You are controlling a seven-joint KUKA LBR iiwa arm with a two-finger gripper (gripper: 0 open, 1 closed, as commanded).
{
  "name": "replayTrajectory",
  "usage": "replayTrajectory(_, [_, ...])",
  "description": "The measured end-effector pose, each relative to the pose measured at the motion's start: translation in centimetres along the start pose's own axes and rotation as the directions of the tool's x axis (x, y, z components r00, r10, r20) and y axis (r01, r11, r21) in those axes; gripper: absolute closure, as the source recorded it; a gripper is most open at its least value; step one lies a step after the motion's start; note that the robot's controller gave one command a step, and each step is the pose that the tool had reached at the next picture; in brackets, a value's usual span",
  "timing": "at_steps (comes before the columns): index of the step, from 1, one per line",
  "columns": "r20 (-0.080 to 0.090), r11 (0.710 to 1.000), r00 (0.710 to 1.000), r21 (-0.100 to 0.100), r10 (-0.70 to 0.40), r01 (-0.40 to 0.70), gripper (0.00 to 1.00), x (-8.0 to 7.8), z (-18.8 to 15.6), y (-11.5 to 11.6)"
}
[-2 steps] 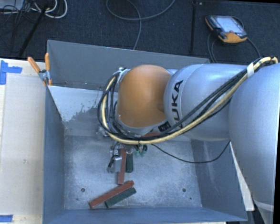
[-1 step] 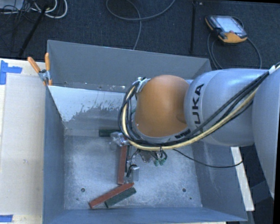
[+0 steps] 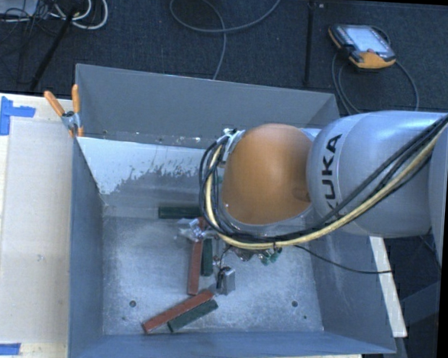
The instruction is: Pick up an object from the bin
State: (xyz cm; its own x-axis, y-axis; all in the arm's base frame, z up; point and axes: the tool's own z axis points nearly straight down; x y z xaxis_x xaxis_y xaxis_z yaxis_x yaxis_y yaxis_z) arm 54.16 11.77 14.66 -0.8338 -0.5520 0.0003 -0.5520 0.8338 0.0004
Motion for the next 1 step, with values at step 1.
replayTrajectory(1, [0.005,0.971,0.971,0.004,-0.24,0.24,0.0,-2.21,7.06,-3.68])
